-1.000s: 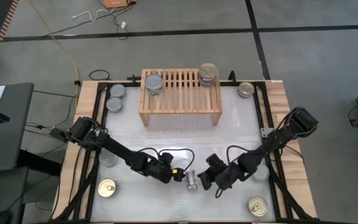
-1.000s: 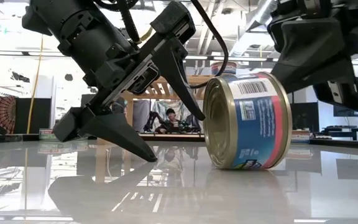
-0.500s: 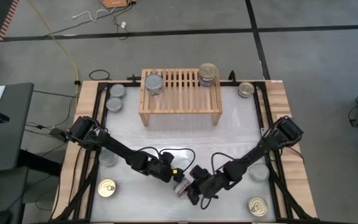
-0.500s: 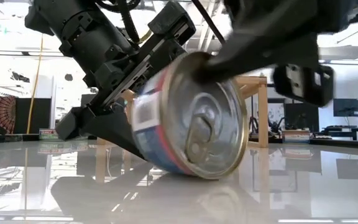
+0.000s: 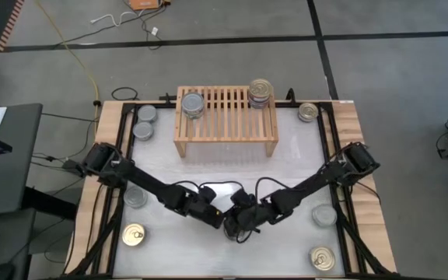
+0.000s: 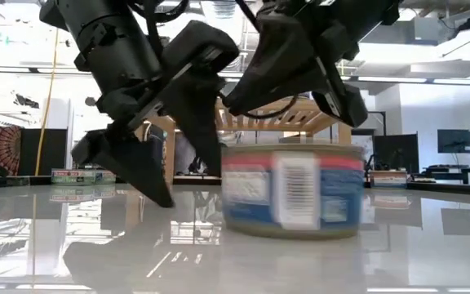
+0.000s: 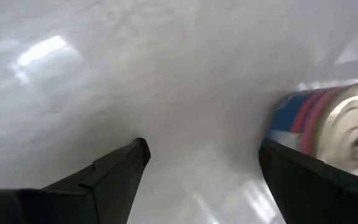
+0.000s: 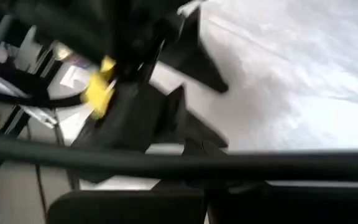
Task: Stack canned seafood by type on shelf
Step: Put the blue-pink tuna can on the shelf
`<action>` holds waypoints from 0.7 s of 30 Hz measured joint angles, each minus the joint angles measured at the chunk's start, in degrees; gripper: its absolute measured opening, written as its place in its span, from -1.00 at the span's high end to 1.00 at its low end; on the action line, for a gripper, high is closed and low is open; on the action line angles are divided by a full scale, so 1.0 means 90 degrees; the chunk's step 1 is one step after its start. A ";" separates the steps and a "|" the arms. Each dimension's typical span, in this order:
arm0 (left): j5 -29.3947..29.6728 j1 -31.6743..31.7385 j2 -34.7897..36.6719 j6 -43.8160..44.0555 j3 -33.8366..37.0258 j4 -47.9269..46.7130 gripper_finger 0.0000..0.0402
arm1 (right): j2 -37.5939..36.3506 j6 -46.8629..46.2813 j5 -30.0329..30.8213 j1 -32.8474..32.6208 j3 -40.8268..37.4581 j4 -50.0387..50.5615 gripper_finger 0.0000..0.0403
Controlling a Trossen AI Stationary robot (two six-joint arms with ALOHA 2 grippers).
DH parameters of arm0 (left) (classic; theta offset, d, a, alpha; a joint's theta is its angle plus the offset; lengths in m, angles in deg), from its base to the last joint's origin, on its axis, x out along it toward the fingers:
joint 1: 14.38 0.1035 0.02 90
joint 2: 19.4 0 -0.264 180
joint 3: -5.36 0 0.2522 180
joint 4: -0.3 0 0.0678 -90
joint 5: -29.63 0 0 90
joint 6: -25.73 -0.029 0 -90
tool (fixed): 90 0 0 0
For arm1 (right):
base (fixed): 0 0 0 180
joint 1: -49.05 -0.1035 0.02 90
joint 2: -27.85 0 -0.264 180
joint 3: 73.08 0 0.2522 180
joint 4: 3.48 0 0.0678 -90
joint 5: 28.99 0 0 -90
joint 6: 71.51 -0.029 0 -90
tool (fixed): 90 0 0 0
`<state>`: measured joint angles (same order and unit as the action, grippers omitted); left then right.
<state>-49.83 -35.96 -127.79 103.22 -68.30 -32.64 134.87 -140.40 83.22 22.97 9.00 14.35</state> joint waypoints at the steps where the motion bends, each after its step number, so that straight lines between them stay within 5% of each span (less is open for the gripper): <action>1: -0.0003 0.0027 0.0037 -0.0086 0.0000 -0.0126 -0.56 | 0.0000 -0.0008 -0.0013 0.0012 0.0000 -0.0017 0.92; 8: -0.0010 0.0267 0.0684 -0.1133 0.0049 -0.0837 -0.56 | -0.0029 -0.0616 -0.0110 0.0142 0.0000 0.0283 0.90; 21: 0.0073 0.0330 0.1358 -0.2254 0.0063 -0.0947 -0.56 | -0.0926 -0.1533 0.0027 0.0171 0.0000 0.3004 0.88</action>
<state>-49.17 -32.99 -115.57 82.94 -67.74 -41.17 126.53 -154.20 83.46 24.51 9.00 41.39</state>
